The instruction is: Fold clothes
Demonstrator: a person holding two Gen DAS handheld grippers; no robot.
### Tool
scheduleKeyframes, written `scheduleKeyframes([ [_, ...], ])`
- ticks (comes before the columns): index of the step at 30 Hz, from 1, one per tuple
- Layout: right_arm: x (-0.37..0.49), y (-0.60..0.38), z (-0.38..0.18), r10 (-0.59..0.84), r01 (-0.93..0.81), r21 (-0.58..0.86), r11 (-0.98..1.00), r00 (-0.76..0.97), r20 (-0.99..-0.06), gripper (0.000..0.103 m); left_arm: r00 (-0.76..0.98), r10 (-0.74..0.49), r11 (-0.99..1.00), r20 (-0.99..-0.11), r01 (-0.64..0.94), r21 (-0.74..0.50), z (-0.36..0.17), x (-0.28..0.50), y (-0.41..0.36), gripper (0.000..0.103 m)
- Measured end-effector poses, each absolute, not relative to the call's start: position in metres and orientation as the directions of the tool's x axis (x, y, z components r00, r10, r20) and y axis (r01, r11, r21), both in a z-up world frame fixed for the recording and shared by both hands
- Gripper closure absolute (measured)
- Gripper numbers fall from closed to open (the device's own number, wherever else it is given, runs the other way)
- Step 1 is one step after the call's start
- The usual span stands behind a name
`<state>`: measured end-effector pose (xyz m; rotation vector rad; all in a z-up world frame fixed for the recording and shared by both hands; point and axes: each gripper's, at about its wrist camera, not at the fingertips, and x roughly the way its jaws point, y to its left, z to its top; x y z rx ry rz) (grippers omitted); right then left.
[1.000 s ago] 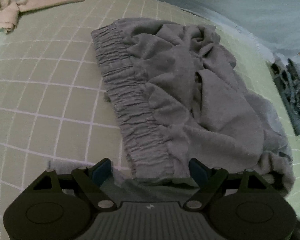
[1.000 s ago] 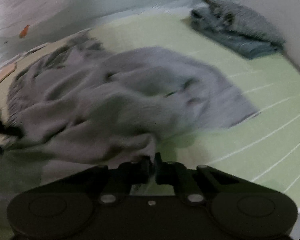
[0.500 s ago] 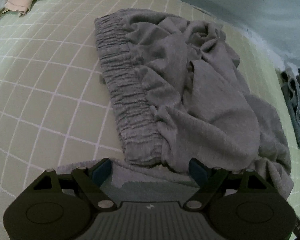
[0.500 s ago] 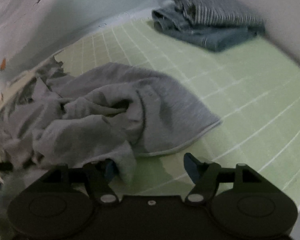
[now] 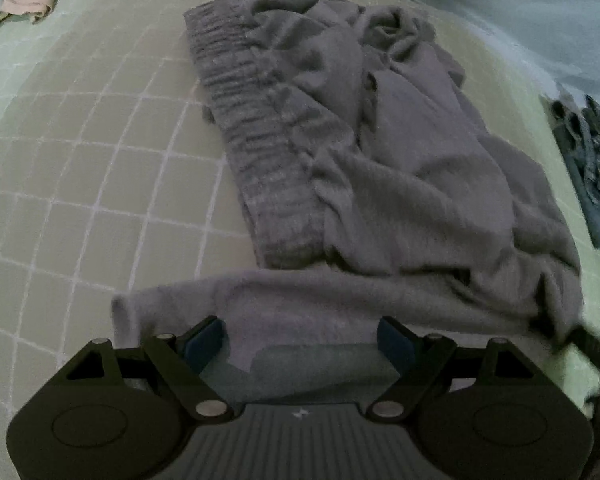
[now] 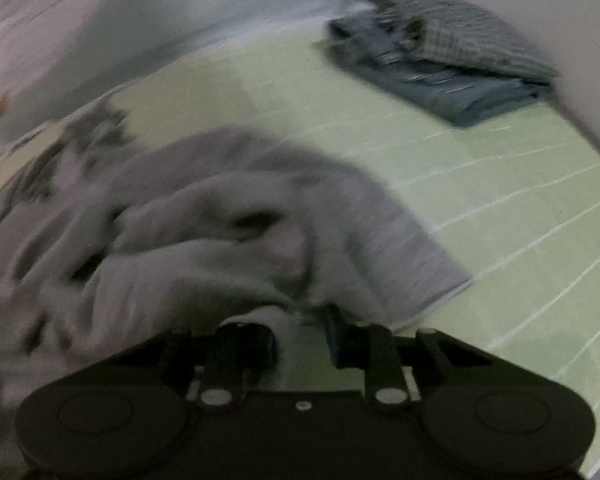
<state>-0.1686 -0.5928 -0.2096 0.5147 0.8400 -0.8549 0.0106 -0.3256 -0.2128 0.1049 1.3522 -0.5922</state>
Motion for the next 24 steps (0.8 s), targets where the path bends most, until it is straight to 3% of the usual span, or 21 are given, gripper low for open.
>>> scheduleKeyframes([
  [2, -0.169, -0.609, -0.204, -0.445, 0.841, 0.099, 0.532, 0.377, -0.812, 0.077, 0.085, -0.361, 0.845, -0.929, 0.452, -0.287, -0.213, 0.006, -0.318, 0.018],
  [7, -0.173, -0.583, -0.195, -0.460, 0.872, 0.121, 0.475, 0.363, -0.810, 0.034, 0.101, -0.376, 0.854, -0.921, 0.423, -0.302, -0.207, 0.006, -0.293, 0.018],
  [9, -0.179, -0.564, -0.195, -0.420, 0.879, 0.196, 0.435, 0.390, -0.820, 0.026, 0.111, -0.379, 0.859, -0.919, 0.410, -0.305, -0.203, 0.009, -0.278, 0.018],
  [14, -0.159, -0.504, -0.207, -0.277, 0.839, 0.264, 0.476, 0.428, -0.861, 0.020, 0.126, -0.381, 0.871, -0.916, 0.381, -0.310, -0.195, 0.020, -0.249, 0.018],
  [17, -0.141, -0.479, -0.210, -0.261, 0.816, 0.234, 0.529, 0.419, -0.870, 0.019, 0.136, -0.367, 0.876, -0.920, 0.384, -0.293, -0.191, 0.023, -0.233, 0.018],
  [20, -0.126, -0.460, -0.215, -0.274, 0.795, 0.173, 0.582, 0.392, -0.878, 0.011, 0.139, -0.354, 0.879, -0.925, 0.386, -0.279, -0.190, 0.022, -0.219, 0.018],
  [24, -0.129, -0.447, -0.217, -0.319, 0.760, 0.111, 0.640, 0.394, -0.862, 0.014, 0.133, -0.336, 0.890, -0.933, 0.370, -0.268, -0.196, 0.016, -0.210, 0.018],
])
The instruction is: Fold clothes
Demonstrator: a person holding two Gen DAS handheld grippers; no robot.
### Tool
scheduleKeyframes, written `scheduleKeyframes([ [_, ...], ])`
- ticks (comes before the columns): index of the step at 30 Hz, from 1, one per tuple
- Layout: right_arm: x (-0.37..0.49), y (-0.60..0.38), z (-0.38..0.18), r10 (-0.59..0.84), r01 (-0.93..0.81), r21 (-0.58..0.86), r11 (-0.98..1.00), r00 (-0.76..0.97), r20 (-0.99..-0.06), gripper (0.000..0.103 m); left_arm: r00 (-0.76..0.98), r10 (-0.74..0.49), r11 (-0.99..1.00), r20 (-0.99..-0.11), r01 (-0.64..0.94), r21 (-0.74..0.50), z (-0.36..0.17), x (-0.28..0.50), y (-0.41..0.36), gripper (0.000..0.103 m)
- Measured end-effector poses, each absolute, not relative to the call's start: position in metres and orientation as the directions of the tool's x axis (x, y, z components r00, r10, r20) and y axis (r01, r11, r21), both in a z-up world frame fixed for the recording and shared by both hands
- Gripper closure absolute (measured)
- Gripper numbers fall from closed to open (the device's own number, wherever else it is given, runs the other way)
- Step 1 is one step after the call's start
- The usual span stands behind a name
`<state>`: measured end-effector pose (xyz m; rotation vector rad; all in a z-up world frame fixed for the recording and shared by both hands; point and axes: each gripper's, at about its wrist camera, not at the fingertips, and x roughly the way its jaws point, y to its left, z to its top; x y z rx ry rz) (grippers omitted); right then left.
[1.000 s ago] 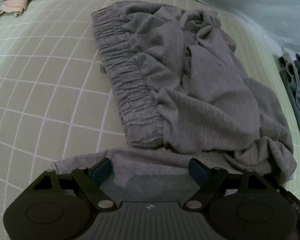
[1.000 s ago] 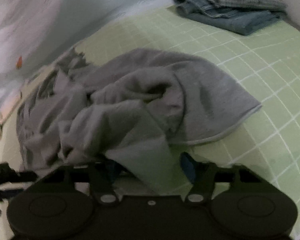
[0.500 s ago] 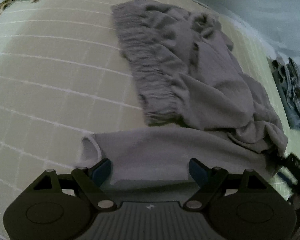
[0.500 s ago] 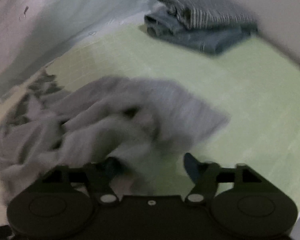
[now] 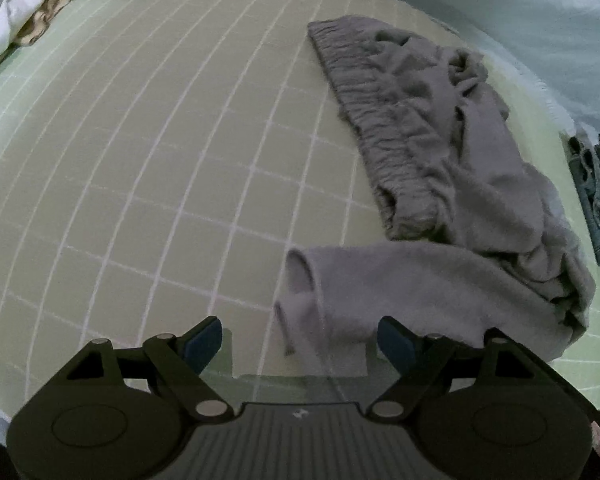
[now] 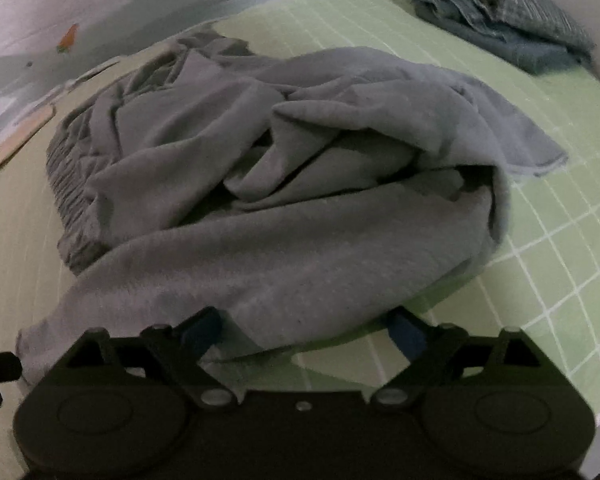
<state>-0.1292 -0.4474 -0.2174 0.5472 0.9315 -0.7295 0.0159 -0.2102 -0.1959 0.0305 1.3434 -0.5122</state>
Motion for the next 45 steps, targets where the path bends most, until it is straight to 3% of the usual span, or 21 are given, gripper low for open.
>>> scheduleKeyframes([
  [2, -0.136, -0.446, -0.215, -0.343, 0.745, 0.083, 0.662, 0.400, -0.850, 0.034, 0.129, -0.333, 0.894, -0.934, 0.357, -0.270, -0.198, 0.012, -0.210, 0.018],
  [4, -0.147, -0.454, -0.213, -0.315, 0.734, 0.122, 0.668, 0.428, -0.847, 0.079, 0.129, -0.335, 0.896, -0.933, 0.351, -0.273, -0.198, 0.009, -0.213, 0.018],
  [6, -0.158, -0.462, -0.211, -0.286, 0.722, 0.162, 0.672, 0.456, -0.843, 0.098, 0.136, -0.340, 0.894, -0.930, 0.352, -0.275, -0.197, 0.005, -0.221, 0.018],
  [7, -0.164, -0.467, -0.211, -0.279, 0.719, 0.174, 0.672, 0.464, -0.841, 0.100, 0.143, -0.342, 0.894, -0.929, 0.354, -0.274, -0.196, 0.003, -0.226, 0.018],
  [13, -0.207, -0.523, -0.205, -0.395, 0.765, 0.077, 0.640, 0.413, -0.821, 0.101, 0.181, -0.346, 0.903, -0.921, 0.331, -0.274, -0.194, -0.003, -0.253, 0.018],
  [20, -0.266, -0.633, -0.201, -0.654, 0.836, -0.240, 0.493, 0.175, -0.736, 0.101, 0.228, -0.350, 0.904, -0.909, 0.337, -0.264, -0.197, 0.003, -0.293, 0.018],
  [23, -0.277, -0.658, -0.204, -0.663, 0.834, -0.269, 0.482, 0.146, -0.734, 0.095, 0.254, -0.356, 0.901, -0.899, 0.349, -0.259, -0.201, 0.015, -0.312, 0.018],
  [24, -0.281, -0.662, -0.204, -0.652, 0.835, -0.253, 0.489, 0.158, -0.742, 0.083, 0.262, -0.359, 0.900, -0.896, 0.353, -0.257, -0.202, 0.020, -0.318, 0.018],
  [25, -0.282, -0.661, -0.205, -0.643, 0.834, -0.235, 0.499, 0.174, -0.745, 0.064, 0.272, -0.366, 0.898, -0.890, 0.355, -0.261, -0.203, 0.022, -0.324, 0.018],
  [27, -0.286, -0.658, -0.208, -0.626, 0.833, -0.201, 0.516, 0.207, -0.752, 0.053, 0.277, -0.377, 0.898, -0.884, 0.343, -0.276, -0.207, 0.027, -0.332, 0.018],
  [29, -0.282, -0.647, -0.211, -0.616, 0.828, -0.192, 0.526, 0.216, -0.757, 0.051, 0.275, -0.383, 0.907, -0.882, 0.296, -0.301, -0.213, 0.031, -0.337, 0.018],
  [31, -0.280, -0.637, -0.212, -0.605, 0.835, -0.169, 0.523, 0.224, -0.764, 0.035, 0.285, -0.392, 0.911, -0.875, 0.250, -0.327, -0.217, 0.031, -0.337, 0.019],
  [32, -0.279, -0.634, -0.213, -0.595, 0.839, -0.154, 0.522, 0.229, -0.770, 0.030, 0.290, -0.396, 0.913, -0.871, 0.227, -0.339, -0.218, 0.032, -0.337, 0.022],
  [34, -0.275, -0.629, -0.215, -0.583, 0.841, -0.135, 0.523, 0.238, -0.777, 0.029, 0.311, -0.370, 0.924, -0.875, 0.218, -0.313, -0.217, 0.032, -0.337, 0.040],
  [35, -0.274, -0.627, -0.216, -0.580, 0.840, -0.131, 0.526, 0.242, -0.778, 0.029, 0.324, -0.349, 0.932, -0.879, 0.216, -0.290, -0.216, 0.032, -0.336, 0.058],
  [37, -0.273, -0.625, -0.215, -0.582, 0.844, -0.137, 0.518, 0.231, -0.780, 0.028, 0.316, -0.348, 0.933, -0.883, 0.213, -0.292, -0.217, 0.037, -0.329, 0.062],
  [38, -0.272, -0.624, -0.215, -0.582, 0.846, -0.139, 0.514, 0.225, -0.781, 0.028, 0.307, -0.358, 0.929, -0.882, 0.205, -0.306, -0.217, 0.040, -0.323, 0.077],
  [41, -0.269, -0.621, -0.213, -0.575, 0.868, -0.129, 0.480, 0.201, -0.793, 0.028, 0.325, -0.314, 0.947, -0.892, 0.175, -0.270, -0.215, 0.051, -0.299, 0.086],
  [45, -0.252, -0.600, -0.210, -0.580, 0.863, -0.150, 0.482, 0.186, -0.793, 0.029, 0.428, -0.185, 0.982, -0.885, 0.108, -0.153, -0.202, 0.075, -0.240, 0.089],
])
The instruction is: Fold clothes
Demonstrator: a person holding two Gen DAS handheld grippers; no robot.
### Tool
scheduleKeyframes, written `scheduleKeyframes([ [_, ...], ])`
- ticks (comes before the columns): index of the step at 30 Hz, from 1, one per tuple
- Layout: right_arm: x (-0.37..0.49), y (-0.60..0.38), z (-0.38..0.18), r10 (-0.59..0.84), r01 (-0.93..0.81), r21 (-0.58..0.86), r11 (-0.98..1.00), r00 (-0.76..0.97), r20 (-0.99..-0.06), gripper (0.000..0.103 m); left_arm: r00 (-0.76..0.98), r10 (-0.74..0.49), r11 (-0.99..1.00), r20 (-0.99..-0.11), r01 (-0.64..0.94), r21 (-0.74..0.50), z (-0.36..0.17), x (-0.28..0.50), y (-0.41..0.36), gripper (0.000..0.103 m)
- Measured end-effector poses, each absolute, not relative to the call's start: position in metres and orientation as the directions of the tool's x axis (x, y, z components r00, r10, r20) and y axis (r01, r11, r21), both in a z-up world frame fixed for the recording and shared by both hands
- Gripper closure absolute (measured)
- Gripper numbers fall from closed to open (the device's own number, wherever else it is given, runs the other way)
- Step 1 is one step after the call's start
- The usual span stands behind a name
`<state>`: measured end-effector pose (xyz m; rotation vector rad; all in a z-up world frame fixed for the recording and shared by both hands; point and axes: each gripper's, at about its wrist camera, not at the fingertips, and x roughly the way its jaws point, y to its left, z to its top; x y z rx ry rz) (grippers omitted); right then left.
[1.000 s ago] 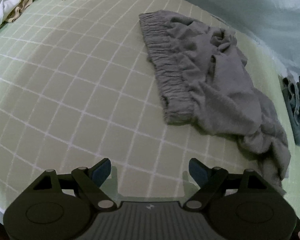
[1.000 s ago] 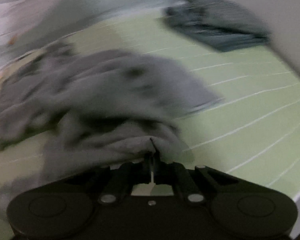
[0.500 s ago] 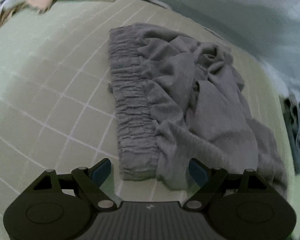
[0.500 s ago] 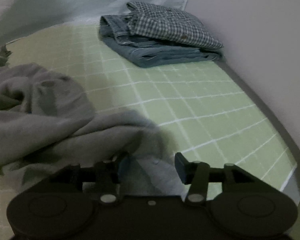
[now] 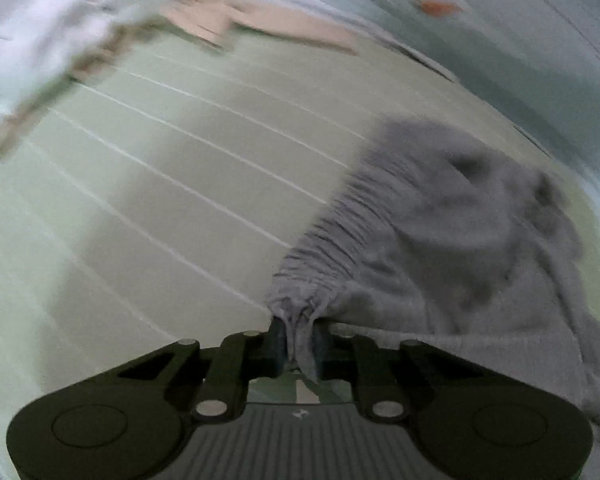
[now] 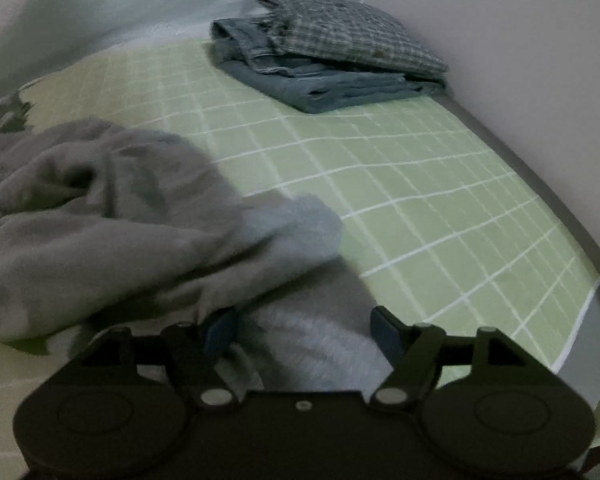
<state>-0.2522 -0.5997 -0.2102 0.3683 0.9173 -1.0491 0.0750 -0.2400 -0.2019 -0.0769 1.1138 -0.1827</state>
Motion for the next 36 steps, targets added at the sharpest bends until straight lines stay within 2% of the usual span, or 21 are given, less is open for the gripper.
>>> scheduleKeyframes([
  [5, -0.227, -0.558, -0.209, -0.585, 0.848, -0.181, 0.499, 0.176, -0.791, 0.029, 0.497, -0.069, 0.996, -0.865, -0.013, -0.087, -0.186, 0.116, -0.134, 0.089],
  [8, -0.214, -0.532, -0.207, -0.563, 0.854, -0.150, 0.498, 0.188, -0.805, 0.028, 0.511, 0.032, 0.995, -0.859, -0.096, -0.020, -0.183, 0.132, -0.076, 0.089],
  [14, -0.177, -0.484, -0.206, -0.563, 0.831, -0.159, 0.534, 0.209, -0.800, 0.027, 0.469, 0.080, 0.977, -0.880, -0.210, -0.024, -0.193, 0.151, 0.018, 0.089],
  [17, -0.155, -0.472, -0.206, -0.497, 0.807, -0.078, 0.585, 0.281, -0.821, 0.026, 0.468, 0.113, 0.964, -0.877, -0.264, -0.016, -0.193, 0.156, 0.052, 0.089],
  [20, -0.126, -0.451, -0.207, -0.484, 0.762, -0.089, 0.641, 0.312, -0.818, 0.026, 0.457, 0.150, 0.944, -0.877, -0.330, -0.010, -0.193, 0.159, 0.076, 0.088],
  [22, -0.112, -0.439, -0.204, -0.464, 0.735, -0.075, 0.674, 0.341, -0.818, 0.026, 0.438, 0.153, 0.949, -0.886, -0.314, 0.009, -0.194, 0.161, 0.082, 0.081],
  [24, -0.107, -0.435, -0.199, -0.456, 0.736, -0.053, 0.675, 0.360, -0.814, 0.026, 0.439, 0.153, 0.962, -0.885, -0.271, 0.032, -0.190, 0.158, 0.078, 0.068],
  [25, -0.106, -0.433, -0.197, -0.454, 0.741, -0.041, 0.670, 0.366, -0.812, 0.026, 0.442, 0.153, 0.967, -0.884, -0.252, 0.041, -0.188, 0.153, 0.076, 0.064],
  [27, -0.114, -0.438, -0.192, -0.455, 0.785, 0.016, 0.620, 0.375, -0.808, 0.026, 0.456, 0.145, 0.976, -0.878, -0.212, 0.051, -0.182, 0.144, 0.068, 0.043],
  [29, -0.128, -0.449, -0.188, -0.449, 0.842, 0.115, 0.527, 0.391, -0.804, 0.025, 0.478, 0.132, 0.982, -0.869, -0.180, 0.050, -0.175, 0.136, 0.057, 0.034],
  [33, -0.168, -0.477, -0.193, -0.437, 0.918, 0.317, 0.236, 0.392, -0.810, 0.024, 0.489, 0.092, 0.993, -0.867, -0.111, 0.043, -0.163, 0.126, 0.030, 0.031],
  [36, -0.190, -0.494, -0.196, -0.459, 0.939, 0.323, 0.120, 0.341, -0.821, 0.025, 0.486, 0.042, 0.999, -0.873, -0.050, 0.020, -0.161, 0.123, 0.009, 0.030],
])
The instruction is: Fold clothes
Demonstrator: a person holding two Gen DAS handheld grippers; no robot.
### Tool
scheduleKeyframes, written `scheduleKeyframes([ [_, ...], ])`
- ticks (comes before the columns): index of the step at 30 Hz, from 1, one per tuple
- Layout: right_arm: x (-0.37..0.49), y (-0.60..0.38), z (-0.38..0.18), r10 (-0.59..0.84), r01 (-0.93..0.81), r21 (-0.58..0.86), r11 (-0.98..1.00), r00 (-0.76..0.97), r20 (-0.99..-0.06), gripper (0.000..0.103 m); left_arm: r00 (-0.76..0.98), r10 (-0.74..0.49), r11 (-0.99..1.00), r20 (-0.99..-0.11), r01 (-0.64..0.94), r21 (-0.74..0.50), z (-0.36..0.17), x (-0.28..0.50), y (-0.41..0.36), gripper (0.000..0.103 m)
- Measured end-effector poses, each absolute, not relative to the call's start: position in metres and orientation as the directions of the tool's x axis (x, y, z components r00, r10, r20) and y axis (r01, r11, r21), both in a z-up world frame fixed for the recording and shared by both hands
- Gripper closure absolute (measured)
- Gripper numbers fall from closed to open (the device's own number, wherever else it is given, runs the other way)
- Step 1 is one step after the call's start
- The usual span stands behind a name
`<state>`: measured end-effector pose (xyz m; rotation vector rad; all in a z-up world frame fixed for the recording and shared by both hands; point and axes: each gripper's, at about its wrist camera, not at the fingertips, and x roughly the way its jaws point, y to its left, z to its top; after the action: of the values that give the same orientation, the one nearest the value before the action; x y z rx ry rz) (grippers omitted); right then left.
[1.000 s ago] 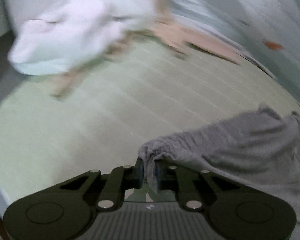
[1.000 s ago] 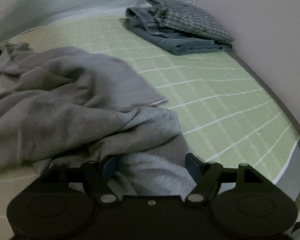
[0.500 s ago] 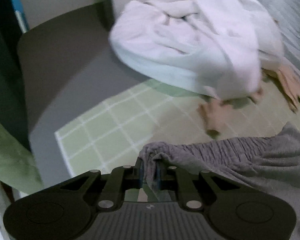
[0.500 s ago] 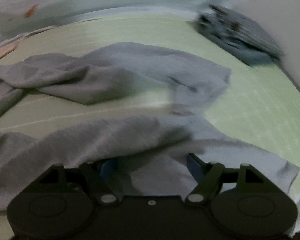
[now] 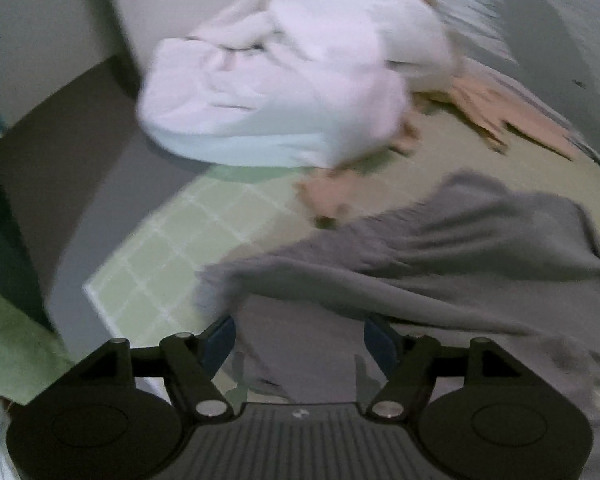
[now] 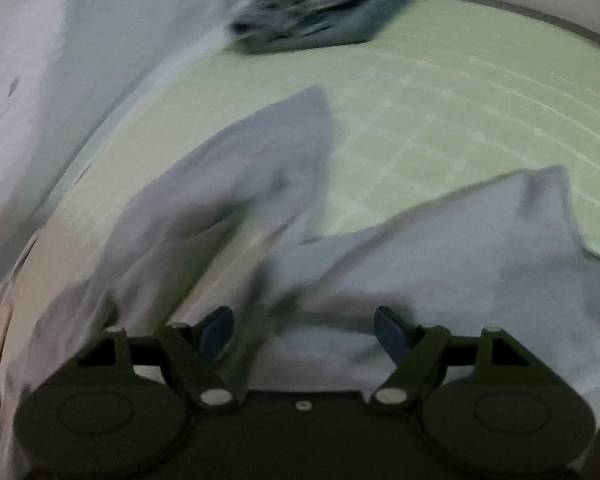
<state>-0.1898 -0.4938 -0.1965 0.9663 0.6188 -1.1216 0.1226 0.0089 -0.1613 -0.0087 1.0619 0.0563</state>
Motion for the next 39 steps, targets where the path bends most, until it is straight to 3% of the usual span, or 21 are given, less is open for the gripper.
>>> scheduleKeyframes([
  [4, -0.212, -0.506, -0.196, -0.481, 0.953, 0.284, 0.104, 0.298, -0.824, 0.024, 0.448, -0.040, 0.999, -0.893, 0.038, -0.025, -0.168, 0.110, -0.024, 0.029],
  [10, -0.233, -0.520, -0.206, -0.457, 0.930, 0.359, 0.074, 0.352, -0.817, 0.024, 0.324, -0.122, 0.983, -0.938, 0.171, -0.069, -0.193, 0.081, -0.086, 0.029],
  [16, -0.224, -0.537, -0.208, -0.501, 0.960, 0.143, 0.240, 0.248, -0.829, 0.024, 0.253, -0.111, 0.962, -0.961, 0.268, -0.040, -0.210, 0.054, -0.136, 0.024],
  [22, -0.220, -0.534, -0.214, -0.478, 0.901, 0.023, 0.432, 0.251, -0.842, 0.018, 0.214, -0.071, 0.969, -0.974, 0.245, -0.017, -0.222, 0.049, -0.158, 0.021],
  [23, -0.221, -0.530, -0.213, -0.465, 0.883, 0.025, 0.469, 0.271, -0.843, 0.020, 0.214, -0.057, 0.970, -0.975, 0.243, -0.003, -0.224, 0.048, -0.162, 0.020],
  [24, -0.221, -0.526, -0.211, -0.452, 0.863, 0.027, 0.504, 0.291, -0.843, 0.030, 0.215, -0.042, 0.970, -0.976, 0.244, 0.012, -0.225, 0.048, -0.166, 0.017],
  [25, -0.222, -0.523, -0.210, -0.446, 0.845, 0.030, 0.534, 0.312, -0.839, 0.046, 0.216, -0.037, 0.971, -0.976, 0.237, 0.016, -0.226, 0.048, -0.168, 0.016],
  [26, -0.222, -0.521, -0.208, -0.441, 0.826, 0.032, 0.562, 0.332, -0.834, 0.055, 0.217, -0.032, 0.973, -0.976, 0.230, 0.020, -0.227, 0.048, -0.170, 0.012],
  [28, -0.219, -0.522, -0.206, -0.436, 0.801, 0.033, 0.598, 0.359, -0.825, 0.088, 0.210, -0.030, 0.977, -0.977, 0.211, 0.015, -0.230, 0.051, -0.173, 0.007],
  [30, -0.210, -0.534, -0.208, -0.454, 0.793, 0.018, 0.608, 0.366, -0.812, 0.101, 0.204, -0.026, 0.980, -0.979, 0.196, 0.015, -0.232, 0.054, -0.175, 0.001],
  [39, -0.105, -0.610, -0.214, -0.487, 0.705, -0.044, 0.708, 0.442, -0.754, 0.101, 0.181, -0.022, 0.985, -0.983, 0.173, 0.009, -0.235, 0.061, -0.180, 0.000],
])
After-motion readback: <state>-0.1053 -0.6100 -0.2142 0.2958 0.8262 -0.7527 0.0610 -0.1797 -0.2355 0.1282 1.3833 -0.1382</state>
